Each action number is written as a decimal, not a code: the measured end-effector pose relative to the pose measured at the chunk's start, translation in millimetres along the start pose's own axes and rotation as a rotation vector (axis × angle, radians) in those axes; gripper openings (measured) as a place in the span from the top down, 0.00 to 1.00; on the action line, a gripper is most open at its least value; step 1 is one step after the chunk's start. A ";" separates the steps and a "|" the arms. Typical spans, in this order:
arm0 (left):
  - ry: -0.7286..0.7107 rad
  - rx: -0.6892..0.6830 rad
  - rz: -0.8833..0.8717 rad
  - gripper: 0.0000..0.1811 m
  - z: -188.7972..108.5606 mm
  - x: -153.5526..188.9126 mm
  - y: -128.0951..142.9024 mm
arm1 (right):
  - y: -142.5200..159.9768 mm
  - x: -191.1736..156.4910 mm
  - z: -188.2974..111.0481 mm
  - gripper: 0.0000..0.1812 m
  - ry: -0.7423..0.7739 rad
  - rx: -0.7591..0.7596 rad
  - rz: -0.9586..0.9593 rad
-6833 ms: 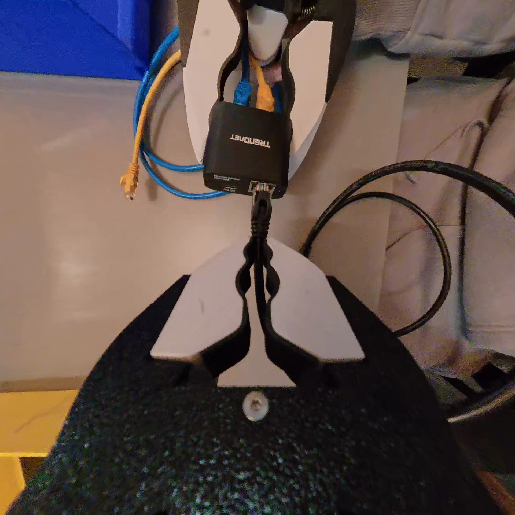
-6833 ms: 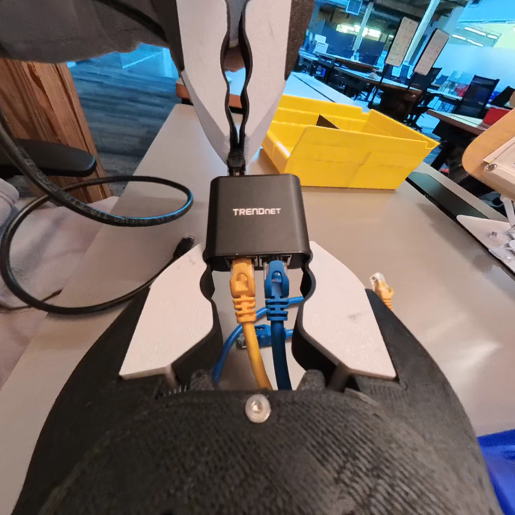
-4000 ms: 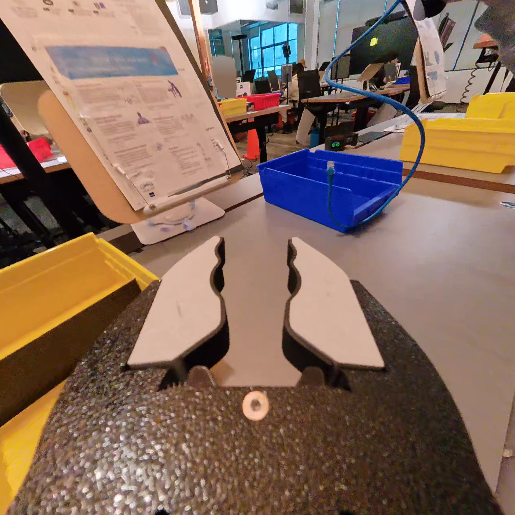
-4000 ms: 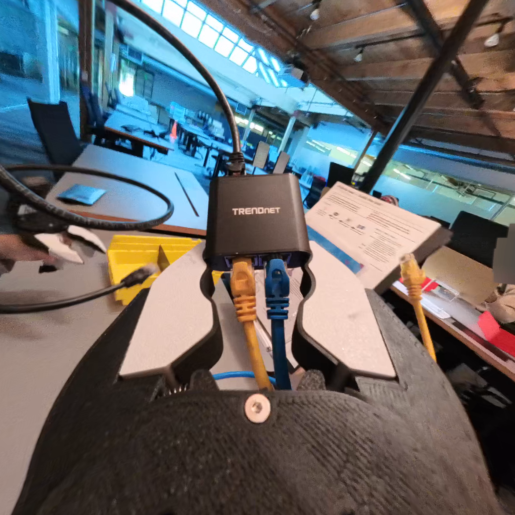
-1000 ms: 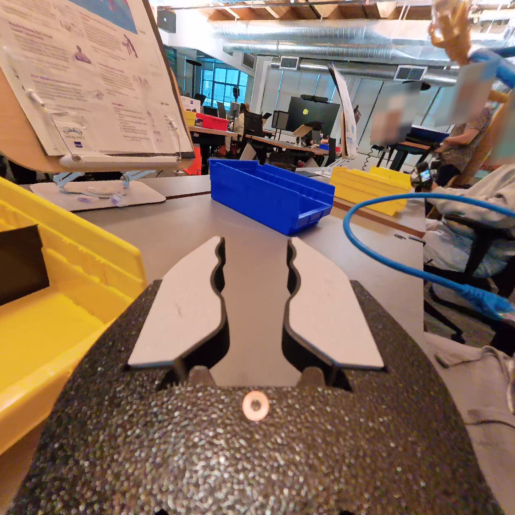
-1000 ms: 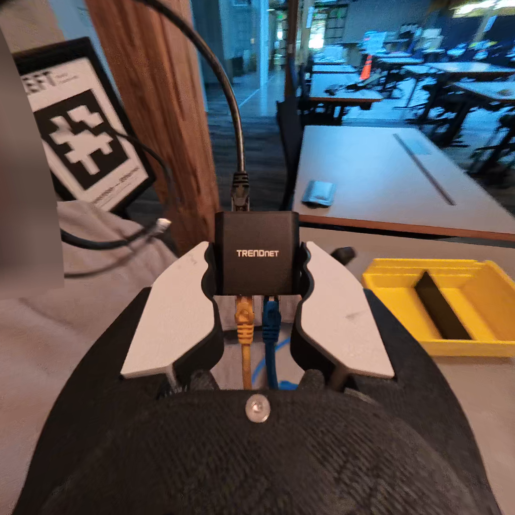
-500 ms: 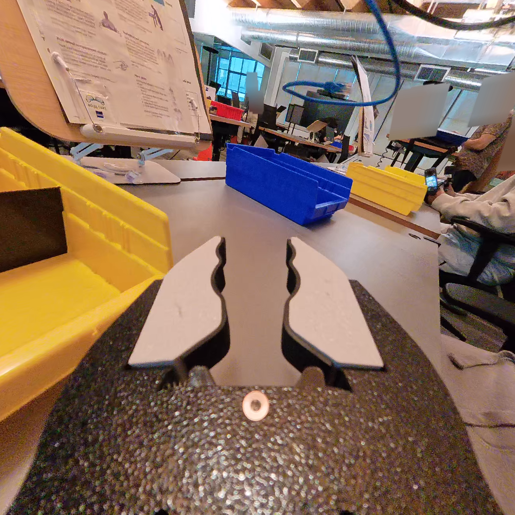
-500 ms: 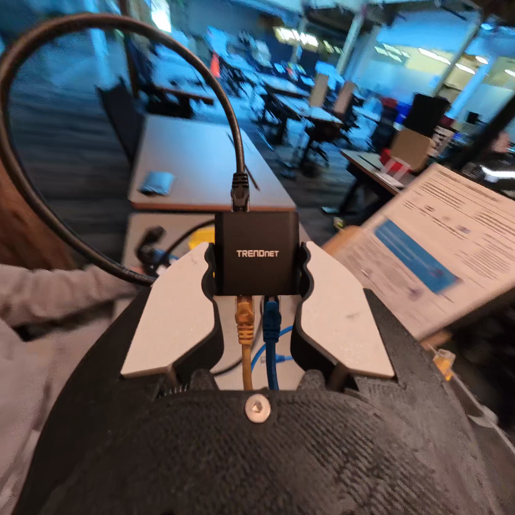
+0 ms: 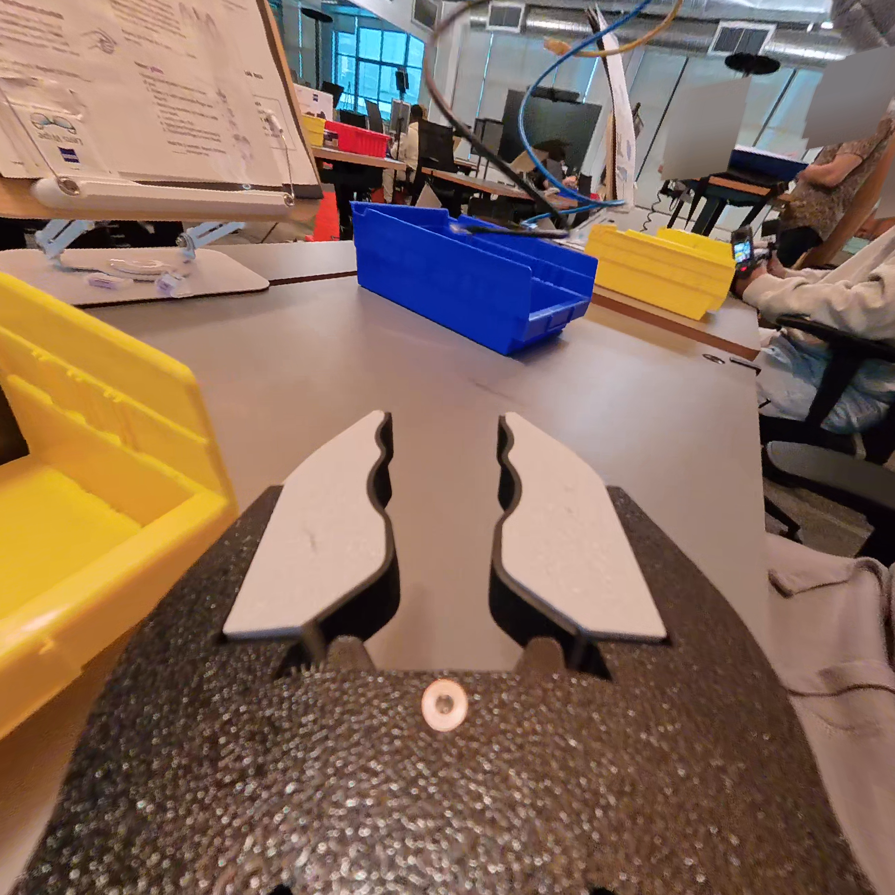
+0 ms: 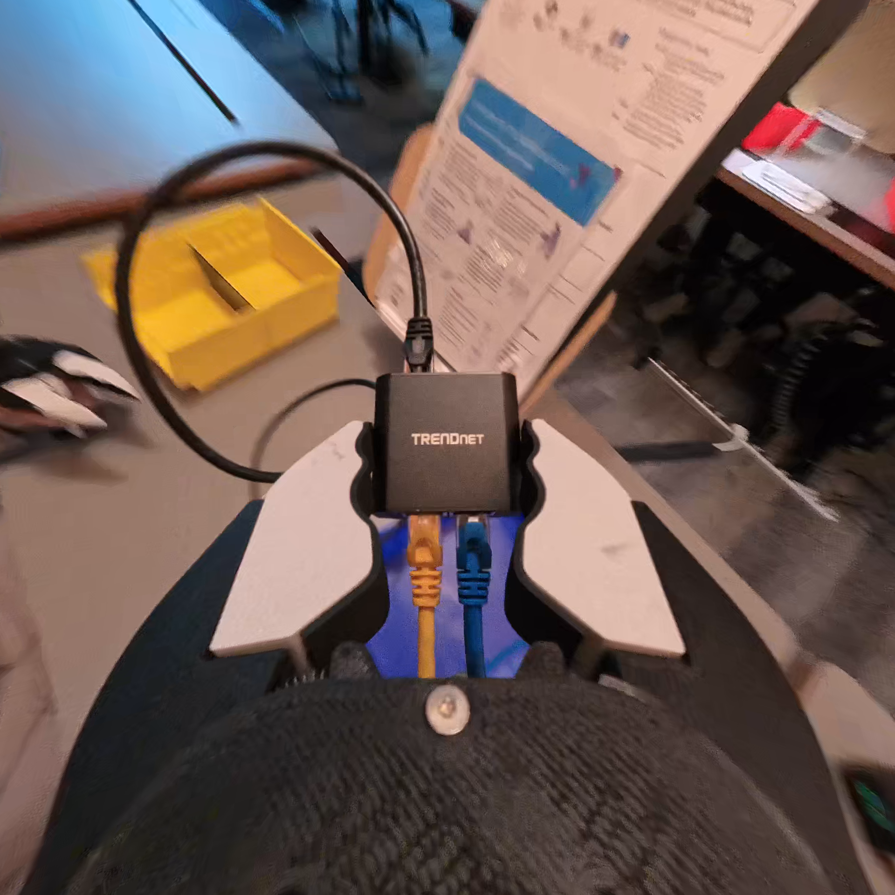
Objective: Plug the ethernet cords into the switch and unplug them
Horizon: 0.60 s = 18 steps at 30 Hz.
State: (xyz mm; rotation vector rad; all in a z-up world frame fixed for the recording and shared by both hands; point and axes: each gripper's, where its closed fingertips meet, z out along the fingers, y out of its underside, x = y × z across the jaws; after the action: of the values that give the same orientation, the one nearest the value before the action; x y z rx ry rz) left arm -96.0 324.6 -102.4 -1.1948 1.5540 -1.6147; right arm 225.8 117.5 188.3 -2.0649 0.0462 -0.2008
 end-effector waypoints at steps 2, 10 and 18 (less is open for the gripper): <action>0.009 -0.017 0.009 0.78 2.8 2.6 3.5 | -14.4 -8.5 0.1 0.68 -0.091 0.123 0.062; 0.034 -0.027 0.017 0.78 6.2 7.3 6.1 | -48.7 9.8 -17.4 0.68 -0.073 0.260 0.047; 0.035 0.004 -0.007 0.78 1.7 4.5 2.4 | 73.6 89.8 -8.9 0.68 0.097 0.500 0.294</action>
State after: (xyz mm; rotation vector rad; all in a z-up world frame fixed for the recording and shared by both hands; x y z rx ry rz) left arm -96.8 319.6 -104.0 -1.1767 1.5699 -1.6503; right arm 316.6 63.7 139.2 -1.5276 0.3243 -0.1147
